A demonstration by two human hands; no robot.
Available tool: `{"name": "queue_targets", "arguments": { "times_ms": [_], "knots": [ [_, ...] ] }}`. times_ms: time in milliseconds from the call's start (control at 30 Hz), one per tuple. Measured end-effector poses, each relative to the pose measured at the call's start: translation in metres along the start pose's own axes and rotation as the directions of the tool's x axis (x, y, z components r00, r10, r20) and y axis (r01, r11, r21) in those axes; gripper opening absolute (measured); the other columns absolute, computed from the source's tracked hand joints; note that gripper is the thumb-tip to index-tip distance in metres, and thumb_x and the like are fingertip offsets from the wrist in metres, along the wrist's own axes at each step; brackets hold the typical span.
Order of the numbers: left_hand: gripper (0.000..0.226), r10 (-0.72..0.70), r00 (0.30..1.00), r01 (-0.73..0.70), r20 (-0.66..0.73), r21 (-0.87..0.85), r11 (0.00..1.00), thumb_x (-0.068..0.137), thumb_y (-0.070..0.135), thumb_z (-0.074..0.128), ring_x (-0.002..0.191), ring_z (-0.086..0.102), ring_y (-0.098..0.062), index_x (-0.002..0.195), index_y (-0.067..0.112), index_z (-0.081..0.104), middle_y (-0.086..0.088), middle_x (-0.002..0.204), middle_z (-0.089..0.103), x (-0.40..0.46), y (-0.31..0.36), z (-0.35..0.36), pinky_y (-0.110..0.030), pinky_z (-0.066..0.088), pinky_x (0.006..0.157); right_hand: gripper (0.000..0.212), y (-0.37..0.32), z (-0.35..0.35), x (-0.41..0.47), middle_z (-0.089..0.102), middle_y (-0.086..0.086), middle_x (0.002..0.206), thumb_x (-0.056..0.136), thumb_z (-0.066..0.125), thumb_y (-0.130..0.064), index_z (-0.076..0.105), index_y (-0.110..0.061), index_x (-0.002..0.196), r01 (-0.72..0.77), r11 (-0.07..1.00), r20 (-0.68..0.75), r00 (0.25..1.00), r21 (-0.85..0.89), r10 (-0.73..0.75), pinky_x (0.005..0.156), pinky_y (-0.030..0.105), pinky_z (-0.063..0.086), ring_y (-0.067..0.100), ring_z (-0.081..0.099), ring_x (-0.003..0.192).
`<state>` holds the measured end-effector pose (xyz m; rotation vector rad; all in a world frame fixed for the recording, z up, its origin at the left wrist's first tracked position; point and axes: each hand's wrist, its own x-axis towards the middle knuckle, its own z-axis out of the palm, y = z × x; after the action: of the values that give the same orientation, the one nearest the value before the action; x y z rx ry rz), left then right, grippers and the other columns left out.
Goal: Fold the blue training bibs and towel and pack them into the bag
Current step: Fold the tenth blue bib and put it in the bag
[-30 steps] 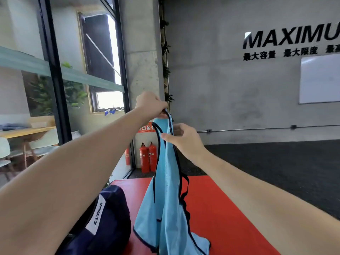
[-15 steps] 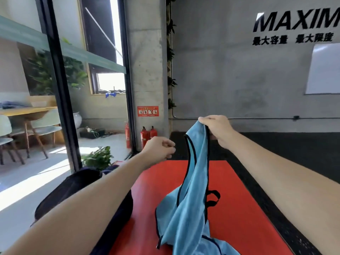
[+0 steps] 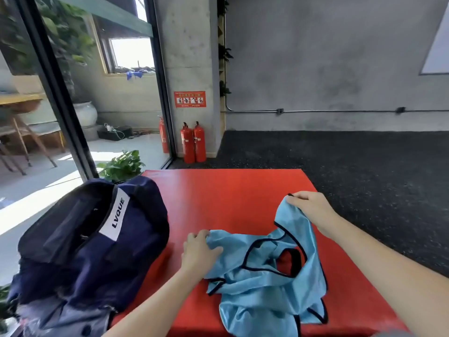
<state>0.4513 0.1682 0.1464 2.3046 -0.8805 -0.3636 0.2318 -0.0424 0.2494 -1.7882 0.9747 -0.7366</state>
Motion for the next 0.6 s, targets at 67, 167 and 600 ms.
{"name": "queue_targets", "arguments": {
  "times_ms": [67, 167, 600],
  "knots": [
    [0.056, -0.035, 0.999, 0.035, 0.008, -0.049, 0.998, 0.081, 0.036, 0.075, 0.096, 0.05, -0.018, 0.132, 0.025, 0.052, -0.003, 0.118, 0.047, -0.004, -0.008, 0.01, -0.028, 0.04, 0.083, 0.013, 0.016, 0.007, -0.001, 0.074, 0.013, 0.091, 0.09, 0.074, -0.026, 0.079, -0.018, 0.081, -0.024, 1.0, 0.019, 1.0, 0.004, 0.024, 0.078, 0.034, 0.046, 0.017, 0.06, 0.084],
    [0.056, -0.023, 0.999, 0.021, -0.026, -0.082, 0.996, 0.083, 0.024, 0.072, 0.09, 0.049, -0.016, 0.135, 0.02, 0.051, -0.006, 0.12, 0.055, -0.005, -0.013, 0.017, -0.027, 0.039, 0.079, 0.015, 0.028, 0.015, 0.0, 0.07, 0.009, 0.083, 0.089, 0.076, -0.026, 0.079, -0.019, 0.075, -0.05, 0.998, 0.045, 0.998, 0.032, 0.049, 0.075, 0.034, 0.046, 0.018, 0.058, 0.078],
    [0.034, 0.072, 0.978, -0.1, -0.194, -0.14, 0.985, 0.09, 0.008, 0.052, 0.08, 0.063, -0.006, 0.098, 0.029, 0.078, 0.013, 0.089, 0.074, -0.033, 0.026, -0.029, -0.02, 0.043, 0.073, 0.016, 0.006, -0.004, -0.029, 0.072, 0.014, 0.084, 0.09, 0.073, -0.025, 0.078, -0.013, 0.081, 0.006, 0.996, 0.057, 0.998, 0.091, -0.012, 0.074, 0.035, 0.048, 0.019, 0.061, 0.079]
  ]
}}
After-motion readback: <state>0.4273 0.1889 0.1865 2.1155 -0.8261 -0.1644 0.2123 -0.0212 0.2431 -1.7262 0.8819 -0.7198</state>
